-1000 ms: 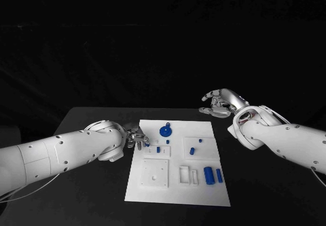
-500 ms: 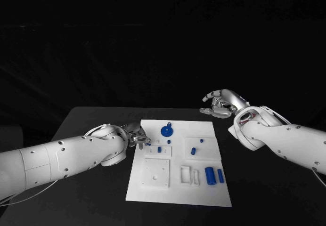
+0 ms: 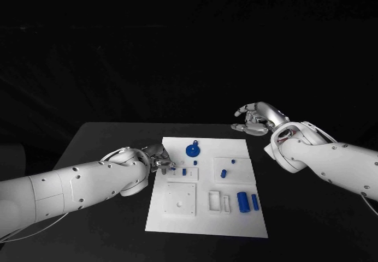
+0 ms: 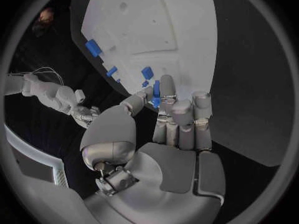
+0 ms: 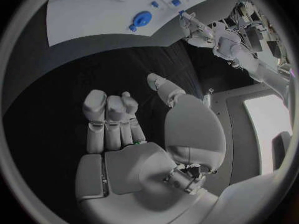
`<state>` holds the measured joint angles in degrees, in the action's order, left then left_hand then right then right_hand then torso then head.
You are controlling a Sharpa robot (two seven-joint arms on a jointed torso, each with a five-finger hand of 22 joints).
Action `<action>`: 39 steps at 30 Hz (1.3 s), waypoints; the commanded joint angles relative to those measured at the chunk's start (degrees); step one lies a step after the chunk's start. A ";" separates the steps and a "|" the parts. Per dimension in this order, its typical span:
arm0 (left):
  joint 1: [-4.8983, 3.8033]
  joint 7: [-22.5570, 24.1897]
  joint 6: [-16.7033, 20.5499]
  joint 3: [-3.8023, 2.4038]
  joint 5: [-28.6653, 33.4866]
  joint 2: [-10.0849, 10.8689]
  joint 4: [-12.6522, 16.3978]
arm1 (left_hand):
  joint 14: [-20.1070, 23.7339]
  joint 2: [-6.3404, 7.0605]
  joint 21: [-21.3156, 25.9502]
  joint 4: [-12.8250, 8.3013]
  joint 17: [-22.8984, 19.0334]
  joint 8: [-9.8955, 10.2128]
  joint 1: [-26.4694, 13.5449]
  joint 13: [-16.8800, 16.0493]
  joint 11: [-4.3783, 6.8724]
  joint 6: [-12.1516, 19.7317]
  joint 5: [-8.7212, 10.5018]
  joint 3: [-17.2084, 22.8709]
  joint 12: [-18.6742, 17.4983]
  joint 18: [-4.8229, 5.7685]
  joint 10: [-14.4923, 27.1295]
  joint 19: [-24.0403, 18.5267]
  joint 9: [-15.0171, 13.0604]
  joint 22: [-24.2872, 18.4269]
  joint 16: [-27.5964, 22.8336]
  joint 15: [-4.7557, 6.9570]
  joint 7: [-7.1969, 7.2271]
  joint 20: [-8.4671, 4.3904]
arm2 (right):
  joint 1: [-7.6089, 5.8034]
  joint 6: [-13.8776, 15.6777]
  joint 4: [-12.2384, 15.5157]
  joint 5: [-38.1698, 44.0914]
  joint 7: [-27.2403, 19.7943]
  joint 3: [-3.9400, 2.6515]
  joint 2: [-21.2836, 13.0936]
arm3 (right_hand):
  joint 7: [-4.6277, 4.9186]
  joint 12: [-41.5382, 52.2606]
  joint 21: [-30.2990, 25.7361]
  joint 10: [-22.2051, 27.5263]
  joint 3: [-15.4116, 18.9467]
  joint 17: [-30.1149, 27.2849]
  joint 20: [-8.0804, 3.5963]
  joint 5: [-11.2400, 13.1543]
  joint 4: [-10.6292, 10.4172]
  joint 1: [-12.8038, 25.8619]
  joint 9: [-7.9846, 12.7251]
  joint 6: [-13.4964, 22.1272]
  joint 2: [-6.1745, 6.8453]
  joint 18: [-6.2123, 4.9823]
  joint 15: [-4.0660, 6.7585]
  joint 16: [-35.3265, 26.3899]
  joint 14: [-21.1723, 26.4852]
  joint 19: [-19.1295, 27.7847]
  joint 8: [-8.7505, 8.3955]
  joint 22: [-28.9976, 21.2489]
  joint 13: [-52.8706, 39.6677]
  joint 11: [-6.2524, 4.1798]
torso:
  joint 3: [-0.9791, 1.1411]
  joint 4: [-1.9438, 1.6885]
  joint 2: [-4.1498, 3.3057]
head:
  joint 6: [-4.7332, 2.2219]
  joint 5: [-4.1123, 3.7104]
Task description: Assemble the parts on the task board
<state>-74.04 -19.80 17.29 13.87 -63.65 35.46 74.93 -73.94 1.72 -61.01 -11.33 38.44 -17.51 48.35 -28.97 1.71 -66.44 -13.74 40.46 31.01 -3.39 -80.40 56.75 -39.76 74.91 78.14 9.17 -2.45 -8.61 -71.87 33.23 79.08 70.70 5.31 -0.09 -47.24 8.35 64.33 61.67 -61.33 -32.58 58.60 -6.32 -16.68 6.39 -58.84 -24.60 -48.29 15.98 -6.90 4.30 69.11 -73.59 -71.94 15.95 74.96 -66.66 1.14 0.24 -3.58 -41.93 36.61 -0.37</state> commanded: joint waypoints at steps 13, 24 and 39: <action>1.18 0.52 2.05 -0.04 -2.05 -0.75 -0.92 | -0.64 -0.59 -0.73 -0.01 0.16 -0.96 1.41 -0.73 3.89 -4.84 -0.79 -0.32 1.53 -0.87 -3.29 0.94 -0.98 0.73 0.95 2.56 2.02 -6.51 | 0.04 -0.54 0.06 0.05 -0.48 -0.02 -0.09 | 0.22 0.29 -0.35 1.11 0.09 0.09 -0.52 -0.59 -0.36 0.30 0.07 -0.32 -0.31 -8.10 0.01 -0.23 -0.57 -0.07 0.02 0.57 0.12 0.90 | 0.04 0.07 -0.02 | 0.36 -0.11; 1.59 0.19 0.54 -0.05 -4.83 -1.65 -1.92 | -0.74 -0.72 -0.92 -0.04 0.24 -1.22 1.39 -1.07 4.01 -4.97 -1.18 -0.40 2.20 -0.90 -3.20 1.09 -1.13 0.77 1.42 2.67 2.13 -6.60 | 0.04 -0.58 0.07 0.02 -0.52 -0.02 -0.11 | 0.22 0.32 -0.36 1.12 0.21 0.11 -0.51 -0.89 -0.45 0.44 0.07 -0.34 -0.29 -8.10 0.01 -0.24 -0.58 -0.08 0.03 0.59 0.16 0.90 | 0.03 0.05 -0.05 | 0.50 -0.31; 2.23 -0.11 -0.43 -0.06 -6.62 -2.07 -2.39 | -0.73 -0.74 -0.96 -0.10 0.24 -1.27 1.41 -1.15 4.03 -4.94 -1.23 -0.39 2.37 -0.90 -3.11 1.08 -1.17 0.79 1.53 2.69 2.15 -6.62 | 0.05 -0.62 -0.01 -0.03 -0.55 -0.02 -0.10 | 0.21 0.35 -0.37 1.12 0.27 0.12 -0.52 -1.10 -0.47 0.48 0.07 -0.36 -0.31 -8.10 0.02 -0.24 -0.59 -0.09 0.04 0.60 0.18 0.89 | 0.00 0.02 -0.04 | 0.65 -0.51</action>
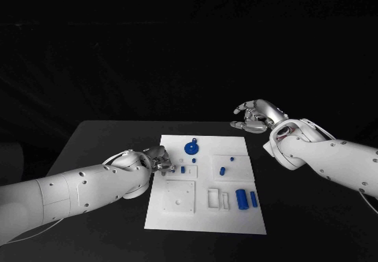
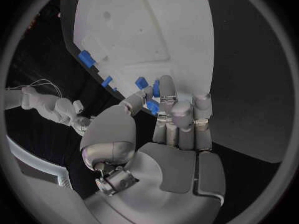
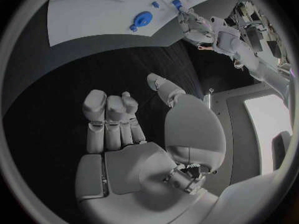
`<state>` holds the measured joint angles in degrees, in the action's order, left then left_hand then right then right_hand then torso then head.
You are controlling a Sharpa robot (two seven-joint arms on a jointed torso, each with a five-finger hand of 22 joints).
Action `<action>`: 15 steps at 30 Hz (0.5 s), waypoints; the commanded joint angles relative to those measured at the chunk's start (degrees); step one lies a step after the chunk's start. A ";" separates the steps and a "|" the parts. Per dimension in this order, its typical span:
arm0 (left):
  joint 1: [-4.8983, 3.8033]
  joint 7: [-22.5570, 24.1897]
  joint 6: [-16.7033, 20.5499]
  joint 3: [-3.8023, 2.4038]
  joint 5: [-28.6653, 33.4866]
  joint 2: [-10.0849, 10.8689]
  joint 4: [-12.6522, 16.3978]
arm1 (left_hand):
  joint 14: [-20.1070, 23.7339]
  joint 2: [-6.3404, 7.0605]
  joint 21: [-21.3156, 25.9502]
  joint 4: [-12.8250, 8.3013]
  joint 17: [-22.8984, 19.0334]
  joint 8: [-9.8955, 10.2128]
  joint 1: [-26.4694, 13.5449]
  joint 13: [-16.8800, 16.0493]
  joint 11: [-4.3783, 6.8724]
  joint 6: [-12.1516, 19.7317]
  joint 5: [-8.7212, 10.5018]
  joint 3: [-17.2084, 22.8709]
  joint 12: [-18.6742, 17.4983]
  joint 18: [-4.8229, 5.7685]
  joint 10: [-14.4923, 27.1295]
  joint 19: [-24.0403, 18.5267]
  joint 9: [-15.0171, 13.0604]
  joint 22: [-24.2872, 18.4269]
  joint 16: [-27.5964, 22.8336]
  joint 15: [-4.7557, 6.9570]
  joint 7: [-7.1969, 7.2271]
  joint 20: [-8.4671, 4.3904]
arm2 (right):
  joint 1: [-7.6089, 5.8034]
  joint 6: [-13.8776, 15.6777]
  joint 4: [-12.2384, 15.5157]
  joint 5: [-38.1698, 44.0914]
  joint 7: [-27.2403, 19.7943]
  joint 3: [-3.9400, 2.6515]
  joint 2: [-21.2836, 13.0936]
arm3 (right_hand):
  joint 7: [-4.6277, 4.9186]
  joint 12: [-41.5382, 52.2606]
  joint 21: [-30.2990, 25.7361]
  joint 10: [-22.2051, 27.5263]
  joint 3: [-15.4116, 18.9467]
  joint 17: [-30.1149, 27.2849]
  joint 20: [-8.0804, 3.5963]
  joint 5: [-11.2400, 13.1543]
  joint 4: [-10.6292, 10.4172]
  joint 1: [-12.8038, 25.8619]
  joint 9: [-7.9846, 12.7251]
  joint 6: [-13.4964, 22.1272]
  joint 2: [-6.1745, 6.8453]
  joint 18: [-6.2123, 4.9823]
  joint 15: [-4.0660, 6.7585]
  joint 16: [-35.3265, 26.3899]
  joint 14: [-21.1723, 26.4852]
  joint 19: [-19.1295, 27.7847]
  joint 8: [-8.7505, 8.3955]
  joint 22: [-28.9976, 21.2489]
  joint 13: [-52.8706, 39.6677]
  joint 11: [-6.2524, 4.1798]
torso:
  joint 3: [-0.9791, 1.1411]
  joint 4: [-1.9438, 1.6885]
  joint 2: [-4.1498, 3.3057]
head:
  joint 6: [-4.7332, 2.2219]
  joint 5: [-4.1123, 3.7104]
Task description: Assemble the parts on the task board
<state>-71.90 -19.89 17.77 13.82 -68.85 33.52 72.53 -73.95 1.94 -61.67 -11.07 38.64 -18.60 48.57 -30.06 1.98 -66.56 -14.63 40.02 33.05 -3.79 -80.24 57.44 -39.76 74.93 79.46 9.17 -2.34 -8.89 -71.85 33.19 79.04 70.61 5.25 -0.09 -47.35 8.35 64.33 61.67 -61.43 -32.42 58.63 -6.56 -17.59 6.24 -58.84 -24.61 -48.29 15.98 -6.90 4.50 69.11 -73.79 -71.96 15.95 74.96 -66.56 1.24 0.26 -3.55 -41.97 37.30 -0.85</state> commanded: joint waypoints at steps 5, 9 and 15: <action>0.09 -0.14 -1.52 -0.01 -1.63 -0.02 0.19 | -0.72 -0.96 -0.30 -0.37 0.05 -0.19 1.20 -0.08 3.76 -4.81 -0.34 0.05 0.35 -0.51 -3.26 0.38 -1.17 0.77 0.22 2.68 2.04 -6.35 | 0.03 -0.59 0.01 0.05 -0.49 -0.02 -0.04 | 0.21 0.36 -0.37 1.23 0.13 0.09 -0.29 -0.23 -0.31 0.48 0.08 -0.36 -0.31 -8.10 -0.17 -0.24 -0.40 -0.07 0.05 0.60 0.08 0.79 | -0.02 0.00 0.02 | 0.01 0.01; 0.18 -0.19 -1.84 -0.01 -1.82 -0.04 0.25 | -0.71 -0.97 -0.31 -0.42 0.05 -0.21 1.24 -0.11 3.77 -4.80 -0.37 0.07 0.42 -0.51 -3.22 0.37 -1.19 0.77 0.26 2.69 2.05 -6.36 | 0.04 -0.63 0.00 0.05 -0.51 -0.02 -0.07 | 0.21 0.36 -0.38 1.23 0.15 0.09 -0.29 -0.26 -0.32 0.50 0.08 -0.36 -0.31 -8.10 -0.17 -0.25 -0.40 -0.07 0.05 0.60 0.09 0.79 | -0.04 -0.05 0.03 | 0.09 -0.06; 0.20 -0.35 -2.21 -0.01 -1.91 0.07 0.25 | -0.71 -0.99 -0.32 -0.44 0.04 -0.23 1.26 -0.13 3.77 -4.78 -0.38 0.08 0.47 -0.51 -3.19 0.37 -1.20 0.77 0.29 2.69 2.05 -6.36 | 0.05 -0.65 -0.02 0.04 -0.50 -0.02 -0.06 | 0.21 0.37 -0.38 1.23 0.17 0.10 -0.29 -0.30 -0.33 0.51 0.08 -0.36 -0.32 -8.10 -0.17 -0.25 -0.41 -0.08 0.05 0.60 0.09 0.78 | -0.04 -0.03 0.00 | 0.12 -0.04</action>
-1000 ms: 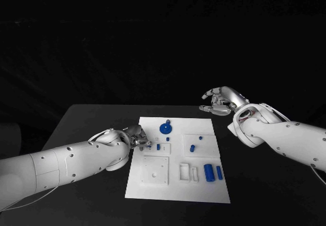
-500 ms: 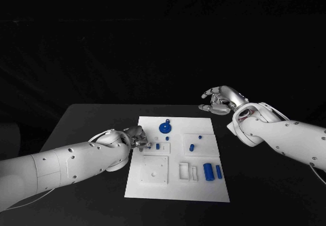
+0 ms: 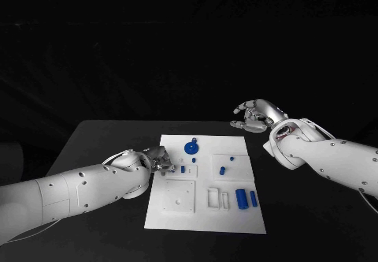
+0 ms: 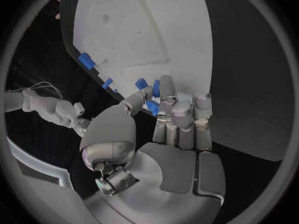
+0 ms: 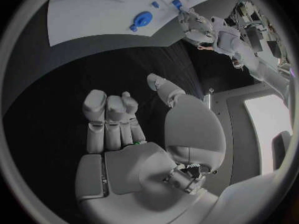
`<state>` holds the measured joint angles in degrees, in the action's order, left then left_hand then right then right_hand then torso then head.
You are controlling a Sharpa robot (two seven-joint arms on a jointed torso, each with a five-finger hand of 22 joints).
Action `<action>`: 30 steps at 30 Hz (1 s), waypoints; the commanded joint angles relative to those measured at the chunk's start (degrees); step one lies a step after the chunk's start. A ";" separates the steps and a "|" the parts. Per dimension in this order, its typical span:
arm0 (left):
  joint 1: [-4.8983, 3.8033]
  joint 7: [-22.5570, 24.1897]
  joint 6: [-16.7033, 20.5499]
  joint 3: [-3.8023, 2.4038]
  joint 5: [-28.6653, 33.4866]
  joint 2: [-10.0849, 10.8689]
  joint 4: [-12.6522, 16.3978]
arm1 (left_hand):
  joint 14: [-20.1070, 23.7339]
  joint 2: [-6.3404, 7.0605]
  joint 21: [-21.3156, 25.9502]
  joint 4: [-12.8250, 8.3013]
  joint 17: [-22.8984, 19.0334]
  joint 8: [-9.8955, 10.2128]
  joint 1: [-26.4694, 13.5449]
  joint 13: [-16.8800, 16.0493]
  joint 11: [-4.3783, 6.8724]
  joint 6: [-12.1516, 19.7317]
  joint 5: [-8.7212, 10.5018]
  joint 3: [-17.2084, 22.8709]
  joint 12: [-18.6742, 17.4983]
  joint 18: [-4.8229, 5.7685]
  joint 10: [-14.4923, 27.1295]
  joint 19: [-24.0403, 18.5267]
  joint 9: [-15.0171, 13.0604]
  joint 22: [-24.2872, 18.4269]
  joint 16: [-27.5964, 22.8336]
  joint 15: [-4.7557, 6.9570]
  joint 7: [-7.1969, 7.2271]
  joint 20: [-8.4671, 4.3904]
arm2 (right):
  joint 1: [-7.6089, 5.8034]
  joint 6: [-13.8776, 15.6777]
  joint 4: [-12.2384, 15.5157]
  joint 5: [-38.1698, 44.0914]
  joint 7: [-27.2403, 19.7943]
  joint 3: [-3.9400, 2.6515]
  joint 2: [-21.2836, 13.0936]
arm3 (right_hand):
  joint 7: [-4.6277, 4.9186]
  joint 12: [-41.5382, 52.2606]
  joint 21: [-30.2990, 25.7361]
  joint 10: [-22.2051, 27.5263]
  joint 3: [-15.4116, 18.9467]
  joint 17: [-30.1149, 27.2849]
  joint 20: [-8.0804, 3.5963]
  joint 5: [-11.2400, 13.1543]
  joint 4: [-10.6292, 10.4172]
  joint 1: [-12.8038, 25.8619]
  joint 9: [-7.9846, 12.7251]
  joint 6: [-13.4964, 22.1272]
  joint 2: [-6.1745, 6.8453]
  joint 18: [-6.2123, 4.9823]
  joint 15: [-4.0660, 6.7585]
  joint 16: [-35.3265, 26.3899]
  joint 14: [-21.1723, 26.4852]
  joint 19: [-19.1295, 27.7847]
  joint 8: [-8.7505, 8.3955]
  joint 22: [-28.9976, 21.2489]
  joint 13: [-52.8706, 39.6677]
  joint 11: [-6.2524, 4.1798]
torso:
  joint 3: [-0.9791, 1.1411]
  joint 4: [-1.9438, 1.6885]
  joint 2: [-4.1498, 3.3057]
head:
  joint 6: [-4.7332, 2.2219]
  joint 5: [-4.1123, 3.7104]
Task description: Assemble the parts on the task board
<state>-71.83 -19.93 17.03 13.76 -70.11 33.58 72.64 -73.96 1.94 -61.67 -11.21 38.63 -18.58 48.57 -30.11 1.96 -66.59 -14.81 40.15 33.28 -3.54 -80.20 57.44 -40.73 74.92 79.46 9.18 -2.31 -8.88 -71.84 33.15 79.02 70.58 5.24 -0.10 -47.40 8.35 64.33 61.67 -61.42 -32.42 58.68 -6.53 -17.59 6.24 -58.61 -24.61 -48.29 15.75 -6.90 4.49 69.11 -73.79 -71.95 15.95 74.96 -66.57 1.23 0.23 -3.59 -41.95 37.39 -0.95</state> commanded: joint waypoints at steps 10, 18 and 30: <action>0.16 -0.61 -2.19 0.04 -0.83 0.22 0.14 | -0.67 -1.13 -0.36 -0.39 0.03 -0.31 1.31 -0.16 3.79 -4.72 -0.43 0.01 0.44 -0.75 -3.11 0.35 -0.28 0.79 0.40 2.68 2.03 -6.38 | 0.04 -0.61 0.03 0.07 -0.49 -0.02 -0.03 | 0.21 0.39 -0.38 1.22 0.20 0.05 -0.32 -0.35 -0.31 0.26 0.08 -0.36 -0.10 -8.10 -0.16 -0.25 -0.41 -0.09 0.05 0.61 0.11 0.79 | 0.00 0.01 -0.04 | 0.09 0.15; 0.17 -0.75 -2.79 0.04 -0.72 0.22 -0.03 | -0.64 -1.20 -0.38 -0.34 0.00 -0.34 1.20 -0.21 3.78 -4.70 -0.49 -0.04 0.55 -0.72 -3.04 0.33 -0.30 0.79 0.44 2.67 2.02 -6.36 | 0.04 -0.60 0.02 0.07 -0.50 -0.02 -0.04 | 0.20 0.40 -0.39 1.23 0.22 0.06 -0.33 -0.37 -0.30 0.25 0.09 -0.35 -0.11 -8.10 -0.16 -0.25 -0.42 -0.10 0.05 0.61 0.12 0.79 | 0.01 0.03 -0.04 | 0.12 0.12; 0.17 -0.62 -4.48 0.04 -0.27 -0.11 -0.23 | -0.56 -0.88 -0.45 0.74 -0.15 -0.75 0.11 -0.52 3.82 -4.82 1.92 -0.52 1.50 -0.66 -2.74 0.22 -0.47 0.74 0.93 2.71 2.10 -6.37 | 0.04 -0.59 0.12 0.07 -0.49 -0.02 -0.07 | 0.20 0.41 -0.40 1.23 0.24 0.07 -0.34 -0.41 -0.30 0.25 0.09 -0.35 -0.13 -8.10 -0.16 -0.26 -0.42 -0.11 0.04 0.62 0.14 0.79 | 0.04 0.09 -0.06 | 0.31 0.13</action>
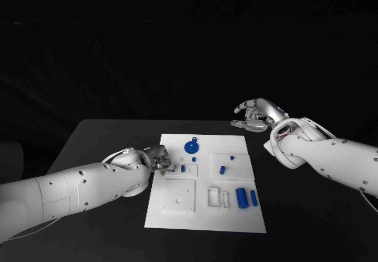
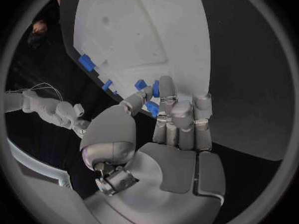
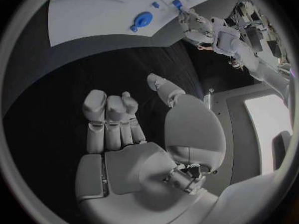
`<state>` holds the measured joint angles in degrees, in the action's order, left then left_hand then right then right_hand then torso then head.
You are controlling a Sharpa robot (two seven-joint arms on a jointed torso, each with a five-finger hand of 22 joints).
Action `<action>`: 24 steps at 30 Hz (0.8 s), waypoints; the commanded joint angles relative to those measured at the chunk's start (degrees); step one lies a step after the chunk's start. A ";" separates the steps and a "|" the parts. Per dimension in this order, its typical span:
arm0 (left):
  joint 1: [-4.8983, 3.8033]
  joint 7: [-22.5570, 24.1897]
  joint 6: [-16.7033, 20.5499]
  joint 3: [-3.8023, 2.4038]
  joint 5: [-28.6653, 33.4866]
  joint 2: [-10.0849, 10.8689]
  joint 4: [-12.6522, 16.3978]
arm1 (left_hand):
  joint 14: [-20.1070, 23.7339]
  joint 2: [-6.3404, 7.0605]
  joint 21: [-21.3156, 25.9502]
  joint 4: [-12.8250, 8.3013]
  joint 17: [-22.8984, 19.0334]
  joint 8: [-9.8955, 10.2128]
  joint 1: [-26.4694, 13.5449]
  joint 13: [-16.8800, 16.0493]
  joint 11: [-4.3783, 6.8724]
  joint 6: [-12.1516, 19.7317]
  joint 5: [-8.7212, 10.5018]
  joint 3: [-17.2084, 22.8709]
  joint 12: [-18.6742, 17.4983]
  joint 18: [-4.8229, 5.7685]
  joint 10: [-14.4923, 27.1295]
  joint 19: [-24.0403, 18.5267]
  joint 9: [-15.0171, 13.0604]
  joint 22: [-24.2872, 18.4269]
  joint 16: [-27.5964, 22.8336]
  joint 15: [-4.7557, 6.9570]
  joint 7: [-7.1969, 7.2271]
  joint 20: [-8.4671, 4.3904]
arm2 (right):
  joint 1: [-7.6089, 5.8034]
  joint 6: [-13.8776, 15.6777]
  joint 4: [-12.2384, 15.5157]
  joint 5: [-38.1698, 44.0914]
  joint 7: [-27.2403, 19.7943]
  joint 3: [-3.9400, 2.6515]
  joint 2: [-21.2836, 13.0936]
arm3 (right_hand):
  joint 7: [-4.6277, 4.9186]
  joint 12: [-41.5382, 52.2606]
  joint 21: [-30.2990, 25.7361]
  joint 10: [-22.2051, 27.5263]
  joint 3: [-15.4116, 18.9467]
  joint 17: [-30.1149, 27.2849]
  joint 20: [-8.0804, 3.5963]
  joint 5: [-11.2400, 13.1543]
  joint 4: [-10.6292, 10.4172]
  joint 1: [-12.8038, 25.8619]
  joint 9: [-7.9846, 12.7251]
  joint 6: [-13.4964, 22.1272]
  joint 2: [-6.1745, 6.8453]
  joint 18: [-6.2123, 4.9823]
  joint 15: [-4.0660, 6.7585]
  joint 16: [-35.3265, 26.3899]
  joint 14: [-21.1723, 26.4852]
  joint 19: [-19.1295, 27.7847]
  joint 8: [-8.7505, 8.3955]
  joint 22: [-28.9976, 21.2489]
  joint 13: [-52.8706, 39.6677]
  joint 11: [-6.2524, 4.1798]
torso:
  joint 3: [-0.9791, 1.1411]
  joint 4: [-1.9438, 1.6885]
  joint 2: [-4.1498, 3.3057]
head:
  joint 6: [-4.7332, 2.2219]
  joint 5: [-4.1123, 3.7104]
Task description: Assemble the parts on the task board
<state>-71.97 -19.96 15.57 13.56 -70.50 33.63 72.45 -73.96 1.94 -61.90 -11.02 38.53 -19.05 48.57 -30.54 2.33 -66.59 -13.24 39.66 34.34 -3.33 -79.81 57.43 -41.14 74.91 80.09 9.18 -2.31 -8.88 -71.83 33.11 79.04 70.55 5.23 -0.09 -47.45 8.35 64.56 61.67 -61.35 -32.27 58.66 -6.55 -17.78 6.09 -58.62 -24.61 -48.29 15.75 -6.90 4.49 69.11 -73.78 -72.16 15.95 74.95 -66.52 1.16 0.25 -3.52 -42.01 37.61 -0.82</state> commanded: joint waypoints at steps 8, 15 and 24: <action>0.32 -0.60 -3.63 0.24 0.31 -0.24 -0.31 | -0.55 0.00 -0.30 1.82 -0.07 -0.64 -1.11 -0.32 3.51 -5.01 1.14 -0.55 1.19 -0.88 -3.04 0.18 -0.10 0.74 0.79 2.74 2.19 -6.42 | 0.03 -0.54 0.12 0.11 -0.49 -0.02 -0.05 | 0.21 0.20 -0.41 1.16 0.11 0.09 -0.32 -0.23 -0.15 0.27 0.09 -0.34 -0.13 -8.10 -0.16 -0.26 -0.43 0.10 0.04 0.62 0.10 0.86 | 0.04 0.02 0.02 | 0.19 0.03; 0.32 -0.75 -3.53 0.23 0.41 -0.26 -0.39 | -0.37 0.74 -0.34 3.55 -0.30 -0.90 -1.88 -0.34 3.55 -4.88 4.46 -0.57 1.78 -0.98 -2.69 0.10 -0.02 0.71 1.07 2.78 2.23 -6.54 | 0.03 -0.66 0.17 0.11 -0.41 -0.02 -0.09 | 0.21 0.20 -0.41 1.16 0.13 0.09 -0.32 -0.25 -0.17 0.29 0.10 -0.34 -0.14 -8.10 -0.16 -0.27 -0.43 0.09 0.04 0.62 0.11 0.86 | 0.01 0.00 -0.01 | 0.24 0.01; 0.32 -0.86 -3.45 0.23 0.45 -0.34 -0.66 | -0.24 2.56 -0.35 6.34 -0.65 -1.23 -2.87 -0.20 3.58 -4.76 9.88 -0.67 2.36 -1.09 -2.49 -0.03 0.09 0.66 1.31 2.81 2.27 -6.63 | 0.03 -0.63 0.18 0.11 -0.44 -0.02 -0.13 | 0.21 0.22 -0.43 1.16 0.20 0.09 -0.32 -0.28 -0.24 0.41 0.10 -0.33 -0.15 -8.10 -0.16 -0.27 -0.44 0.08 0.04 0.62 0.13 0.87 | -0.03 -0.02 0.02 | 0.25 -0.13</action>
<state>-71.79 -20.37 13.61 13.74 -70.37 33.46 71.78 -75.57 4.02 -61.89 -4.94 37.93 -20.48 45.74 -30.79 5.35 -71.63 -3.52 38.96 36.33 -3.56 -82.00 57.44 -41.12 74.94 81.03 10.81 0.11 -8.89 -71.83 33.06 79.14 70.53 5.22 -0.09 -47.56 8.35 64.55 61.44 -61.46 -32.27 58.70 -6.63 -17.77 6.09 -58.61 -24.56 -48.29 15.76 -6.89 4.34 69.11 -73.93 -72.04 15.95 74.95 -66.46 1.27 0.26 -3.52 -42.01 37.86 -0.91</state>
